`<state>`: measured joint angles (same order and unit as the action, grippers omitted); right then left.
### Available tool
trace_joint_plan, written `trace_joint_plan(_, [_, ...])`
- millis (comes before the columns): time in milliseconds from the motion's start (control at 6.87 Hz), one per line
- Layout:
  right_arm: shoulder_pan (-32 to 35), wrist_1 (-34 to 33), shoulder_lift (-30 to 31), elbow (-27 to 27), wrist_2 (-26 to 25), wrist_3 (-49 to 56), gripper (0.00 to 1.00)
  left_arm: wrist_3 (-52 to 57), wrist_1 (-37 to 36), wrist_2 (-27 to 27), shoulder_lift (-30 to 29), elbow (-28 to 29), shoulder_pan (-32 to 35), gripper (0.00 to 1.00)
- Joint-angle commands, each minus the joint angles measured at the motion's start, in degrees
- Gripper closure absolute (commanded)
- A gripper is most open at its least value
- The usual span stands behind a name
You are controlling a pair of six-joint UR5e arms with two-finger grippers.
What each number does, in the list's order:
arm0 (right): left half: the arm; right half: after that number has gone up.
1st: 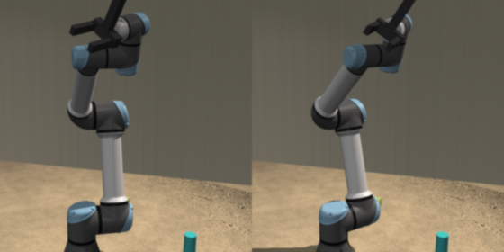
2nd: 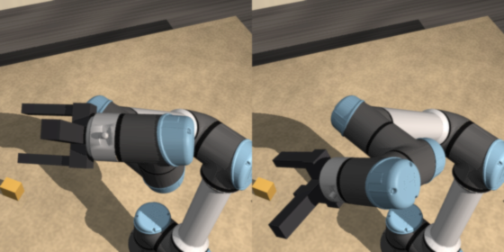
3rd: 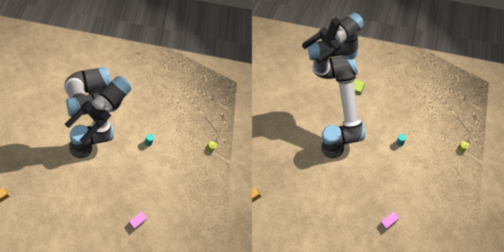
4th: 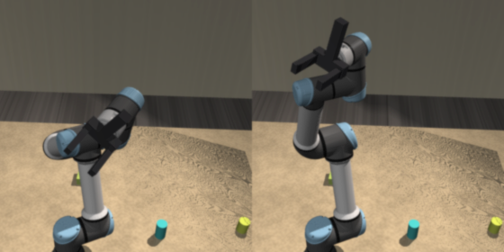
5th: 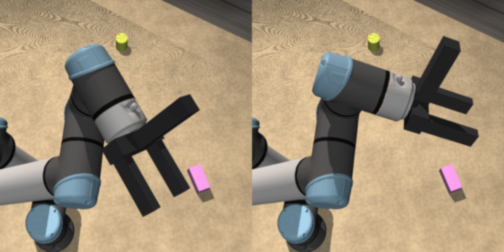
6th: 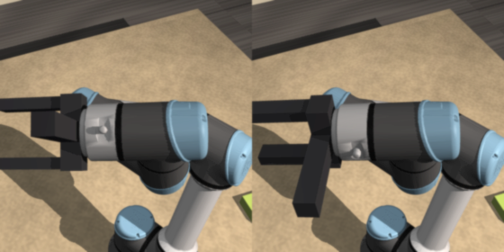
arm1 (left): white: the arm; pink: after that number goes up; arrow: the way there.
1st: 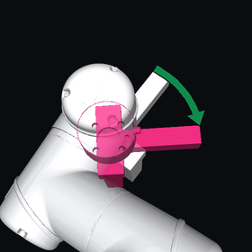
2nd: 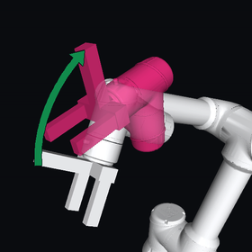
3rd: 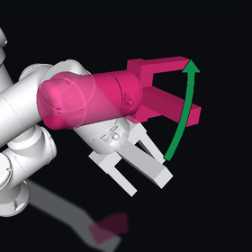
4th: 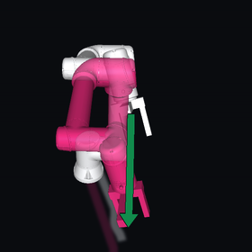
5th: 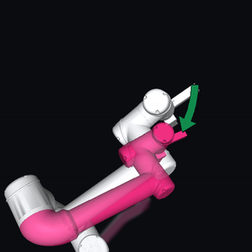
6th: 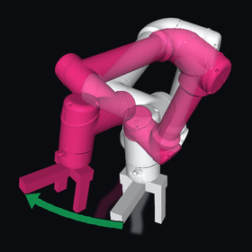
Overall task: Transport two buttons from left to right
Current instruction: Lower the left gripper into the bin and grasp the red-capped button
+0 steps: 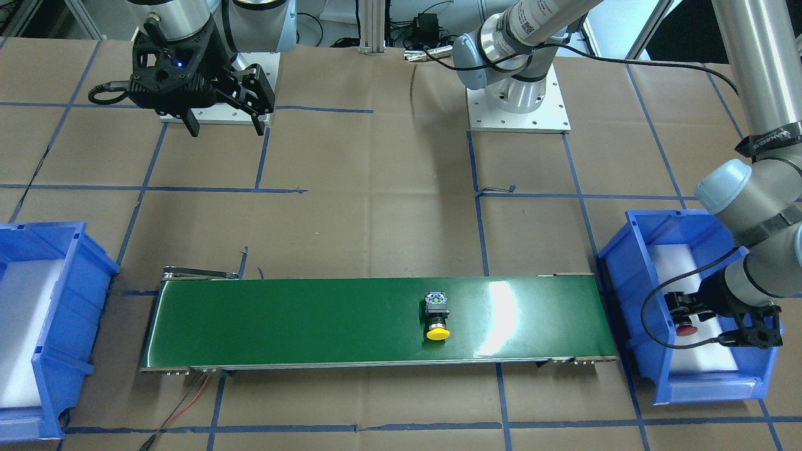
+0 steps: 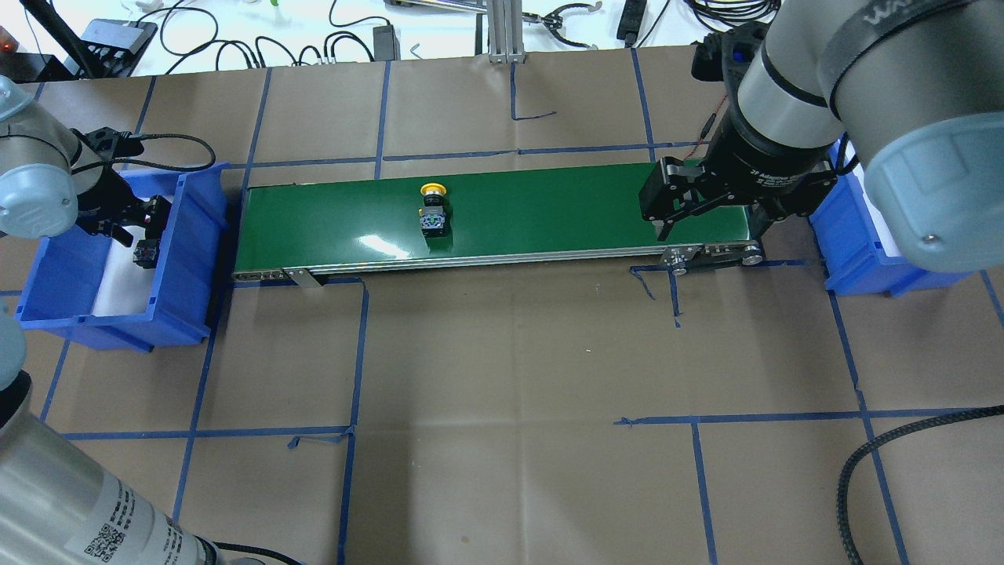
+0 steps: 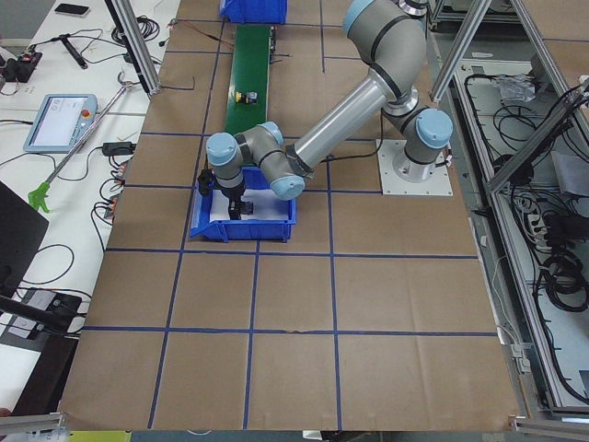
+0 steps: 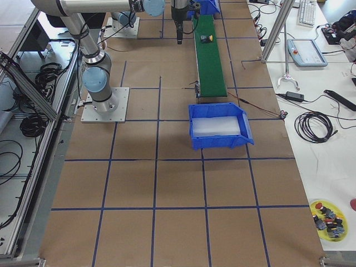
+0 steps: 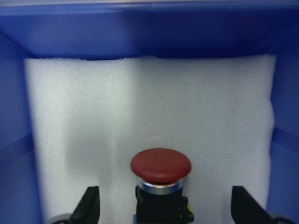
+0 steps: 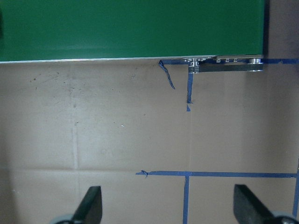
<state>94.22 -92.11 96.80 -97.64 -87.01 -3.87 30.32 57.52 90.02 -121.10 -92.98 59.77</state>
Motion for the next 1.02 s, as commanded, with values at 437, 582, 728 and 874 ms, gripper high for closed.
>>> trace_joint_plan(437, [0.00,-0.08,0.06,0.17,0.00,0.00,0.00,0.01,0.92,0.07,1.22,-0.09,0.08,0.91])
trace_joint_plan(582, [0.00,0.00,0.06,0.00,0.00,0.00,0.00,0.09,1.36,0.07,1.48,0.43,0.08,0.94])
trace_joint_plan(728, [0.00,0.09,0.06,0.00,0.00,-0.09,0.00,0.18,5.19,0.24,2.44,2.18,0.08,0.94])
trace_joint_plan(874, [0.00,0.00,-0.03,0.00,0.00,0.00,0.00,0.18,7.93,0.25,4.80,3.06,0.08,0.94])
